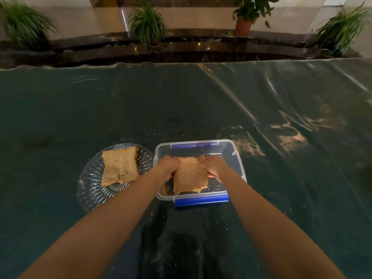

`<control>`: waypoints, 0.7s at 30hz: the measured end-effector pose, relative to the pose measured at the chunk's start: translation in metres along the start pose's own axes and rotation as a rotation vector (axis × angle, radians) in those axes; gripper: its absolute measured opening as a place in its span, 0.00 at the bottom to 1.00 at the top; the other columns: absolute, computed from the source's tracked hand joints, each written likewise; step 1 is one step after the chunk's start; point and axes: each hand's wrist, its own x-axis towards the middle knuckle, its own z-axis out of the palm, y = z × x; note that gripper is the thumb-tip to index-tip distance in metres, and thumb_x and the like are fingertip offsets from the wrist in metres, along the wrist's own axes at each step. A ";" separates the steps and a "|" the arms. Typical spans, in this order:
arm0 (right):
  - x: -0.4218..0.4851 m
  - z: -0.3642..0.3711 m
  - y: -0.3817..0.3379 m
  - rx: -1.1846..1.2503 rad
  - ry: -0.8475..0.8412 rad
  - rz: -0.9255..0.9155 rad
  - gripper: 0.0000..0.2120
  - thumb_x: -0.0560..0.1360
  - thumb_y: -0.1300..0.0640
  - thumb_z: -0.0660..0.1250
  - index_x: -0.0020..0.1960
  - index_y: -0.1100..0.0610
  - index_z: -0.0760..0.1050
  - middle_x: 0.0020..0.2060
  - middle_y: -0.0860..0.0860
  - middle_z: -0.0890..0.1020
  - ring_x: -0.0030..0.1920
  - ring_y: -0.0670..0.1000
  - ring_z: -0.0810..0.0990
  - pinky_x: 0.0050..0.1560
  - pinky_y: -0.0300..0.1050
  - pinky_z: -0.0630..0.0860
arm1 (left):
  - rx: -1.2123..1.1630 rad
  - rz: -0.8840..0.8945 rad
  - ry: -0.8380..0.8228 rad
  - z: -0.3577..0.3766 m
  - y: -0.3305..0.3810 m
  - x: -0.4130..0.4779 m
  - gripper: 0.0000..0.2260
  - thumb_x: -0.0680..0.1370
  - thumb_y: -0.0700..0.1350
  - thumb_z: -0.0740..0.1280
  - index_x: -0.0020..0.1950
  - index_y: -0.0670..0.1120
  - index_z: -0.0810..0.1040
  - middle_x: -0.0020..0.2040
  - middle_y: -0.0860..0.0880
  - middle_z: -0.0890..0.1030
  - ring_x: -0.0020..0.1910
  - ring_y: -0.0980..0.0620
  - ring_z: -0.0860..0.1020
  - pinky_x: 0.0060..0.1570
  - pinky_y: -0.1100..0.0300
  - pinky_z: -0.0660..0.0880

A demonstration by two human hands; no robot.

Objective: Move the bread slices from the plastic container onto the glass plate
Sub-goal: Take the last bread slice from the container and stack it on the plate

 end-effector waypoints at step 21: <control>-0.040 0.014 -0.102 0.203 -0.177 -0.295 0.13 0.73 0.54 0.68 0.54 0.60 0.74 0.49 0.56 0.80 0.45 0.52 0.80 0.42 0.44 0.77 | -0.302 0.413 0.020 -0.114 0.021 -0.014 0.19 0.76 0.46 0.68 0.63 0.39 0.75 0.57 0.45 0.78 0.57 0.46 0.77 0.57 0.50 0.76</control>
